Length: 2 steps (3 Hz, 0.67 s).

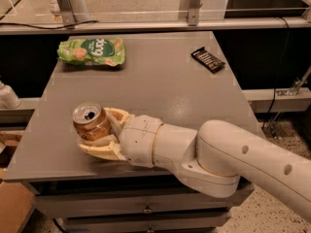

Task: Knock orange can over

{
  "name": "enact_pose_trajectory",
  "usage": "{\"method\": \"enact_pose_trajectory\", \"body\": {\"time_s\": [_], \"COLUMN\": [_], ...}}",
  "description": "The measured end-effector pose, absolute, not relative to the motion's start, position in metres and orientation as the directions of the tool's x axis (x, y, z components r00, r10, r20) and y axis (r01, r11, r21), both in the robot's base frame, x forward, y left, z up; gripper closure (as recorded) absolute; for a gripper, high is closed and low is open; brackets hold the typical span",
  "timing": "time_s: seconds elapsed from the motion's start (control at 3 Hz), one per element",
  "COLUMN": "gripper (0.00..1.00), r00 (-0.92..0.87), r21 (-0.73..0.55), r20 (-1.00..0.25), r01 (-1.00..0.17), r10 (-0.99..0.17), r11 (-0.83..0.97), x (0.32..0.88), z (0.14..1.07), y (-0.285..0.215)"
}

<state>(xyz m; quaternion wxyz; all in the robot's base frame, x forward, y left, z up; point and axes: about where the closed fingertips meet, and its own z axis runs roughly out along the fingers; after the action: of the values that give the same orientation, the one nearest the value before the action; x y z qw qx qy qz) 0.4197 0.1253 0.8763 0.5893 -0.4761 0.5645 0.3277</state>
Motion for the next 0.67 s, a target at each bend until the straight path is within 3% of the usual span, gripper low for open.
{"method": "enact_pose_trajectory", "body": {"time_s": [0.33,0.67], "gripper": [1.0,1.0], "r00": [0.136,0.143], "r21": [-0.196,-0.239], "r20": [-0.973,-0.95], "r01": [-0.913,-0.907], "r10": [-0.187,-0.279], "r11": [0.357,0.348], "x": [0.422,0.423], "z": [0.893,0.917], "y": [0.113,0.105]}}
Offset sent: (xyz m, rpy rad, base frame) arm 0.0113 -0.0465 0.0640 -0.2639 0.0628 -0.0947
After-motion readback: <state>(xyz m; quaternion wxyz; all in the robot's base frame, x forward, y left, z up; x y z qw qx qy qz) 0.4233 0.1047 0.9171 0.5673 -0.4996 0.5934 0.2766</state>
